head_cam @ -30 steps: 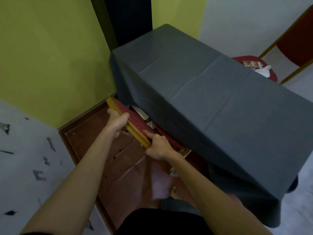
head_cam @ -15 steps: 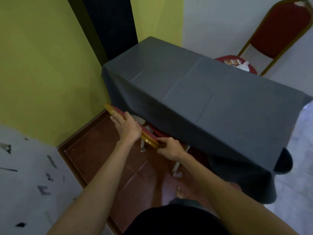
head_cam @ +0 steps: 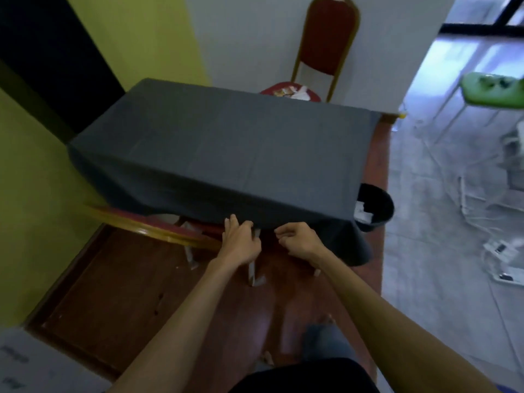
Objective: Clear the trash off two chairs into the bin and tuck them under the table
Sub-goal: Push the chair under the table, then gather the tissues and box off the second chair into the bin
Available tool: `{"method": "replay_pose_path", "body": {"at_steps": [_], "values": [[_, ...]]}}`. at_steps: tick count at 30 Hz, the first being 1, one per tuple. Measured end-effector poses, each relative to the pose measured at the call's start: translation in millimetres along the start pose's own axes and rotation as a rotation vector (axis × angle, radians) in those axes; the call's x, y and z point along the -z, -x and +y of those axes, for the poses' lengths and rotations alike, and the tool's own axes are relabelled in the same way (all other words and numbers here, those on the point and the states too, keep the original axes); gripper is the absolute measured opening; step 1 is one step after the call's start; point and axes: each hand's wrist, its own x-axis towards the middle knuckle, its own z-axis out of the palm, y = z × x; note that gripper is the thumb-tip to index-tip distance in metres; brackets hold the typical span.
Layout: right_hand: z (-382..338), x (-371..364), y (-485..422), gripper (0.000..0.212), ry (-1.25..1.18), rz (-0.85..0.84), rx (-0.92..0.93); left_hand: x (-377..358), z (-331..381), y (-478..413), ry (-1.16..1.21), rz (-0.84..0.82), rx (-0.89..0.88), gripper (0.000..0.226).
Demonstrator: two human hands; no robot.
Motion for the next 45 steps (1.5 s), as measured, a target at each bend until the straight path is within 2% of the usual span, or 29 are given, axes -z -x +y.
{"method": "replay_pose_path", "body": {"at_steps": [8,20,30,38,41,45], "values": [[55.9,137.5,-16.5,0.031,-0.033,0.145,-0.011,-43.5,134.6,-35.7,0.005,-0.121,-0.175,0.052],[133.2,335.9,-38.8,0.033,-0.039,0.197,-0.020,-141.1,315.5,-87.3,0.244,-0.161,-0.197,0.044],[158.5,459.0,-140.9,0.033,-0.032,0.144,-0.025,-158.2,419.6,-194.7,0.297,-0.136,-0.163,0.044],[144.1,575.4,-223.1,0.033,0.092,0.100,0.009,-165.0,522.1,-289.4,0.382,-0.202,-0.134,0.038],[141.0,620.6,-249.8,0.032,0.046,0.152,0.004,-162.5,566.8,-319.3,0.342,-0.235,-0.133,0.040],[149.0,662.6,-291.9,0.030,0.020,0.126,-0.001,-170.0,611.2,-363.4,0.343,-0.243,-0.155,0.038]]}}
